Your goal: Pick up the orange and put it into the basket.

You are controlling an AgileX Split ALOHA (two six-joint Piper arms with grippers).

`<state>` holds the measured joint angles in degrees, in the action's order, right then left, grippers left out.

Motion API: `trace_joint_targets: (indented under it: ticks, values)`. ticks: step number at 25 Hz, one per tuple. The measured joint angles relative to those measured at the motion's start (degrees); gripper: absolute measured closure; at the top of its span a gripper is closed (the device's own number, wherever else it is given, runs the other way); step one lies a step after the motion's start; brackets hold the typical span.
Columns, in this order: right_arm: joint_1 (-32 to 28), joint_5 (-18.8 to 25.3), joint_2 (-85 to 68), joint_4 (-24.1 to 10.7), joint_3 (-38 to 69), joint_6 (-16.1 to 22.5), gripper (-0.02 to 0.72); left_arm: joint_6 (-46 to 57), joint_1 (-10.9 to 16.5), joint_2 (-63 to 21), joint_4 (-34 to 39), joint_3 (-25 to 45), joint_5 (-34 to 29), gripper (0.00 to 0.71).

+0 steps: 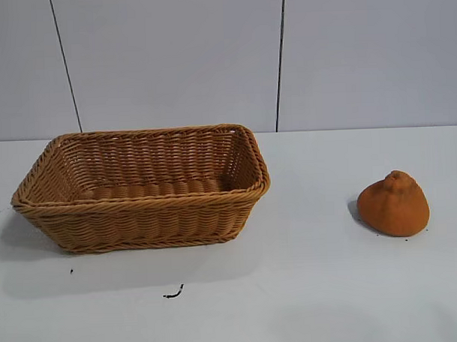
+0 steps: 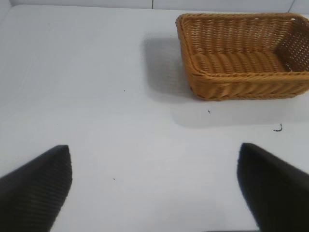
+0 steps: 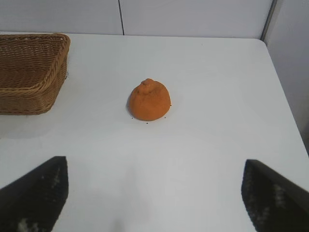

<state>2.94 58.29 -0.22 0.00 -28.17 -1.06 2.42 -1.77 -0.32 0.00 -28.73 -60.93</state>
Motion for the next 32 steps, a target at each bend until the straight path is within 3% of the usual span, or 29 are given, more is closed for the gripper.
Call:
trace_joint_targets:
  ticks: [12,22,32]
  values:
    - [0.0,1.7,6.24,-1.46,-3.39,0.26,0.031,0.0,0.0,0.0,0.0,0.0,0.0,0.044]
    - [0.0,4.54,46.39,-0.97,-24.51,2.17,0.031,0.0,0.0,0.0,0.0,0.0,0.07,0.044]
    - [0.0,5.81,81.62,1.79,-46.79,2.4,0.031,0.0,0.0,0.0,0.0,0.0,0.02,0.044]
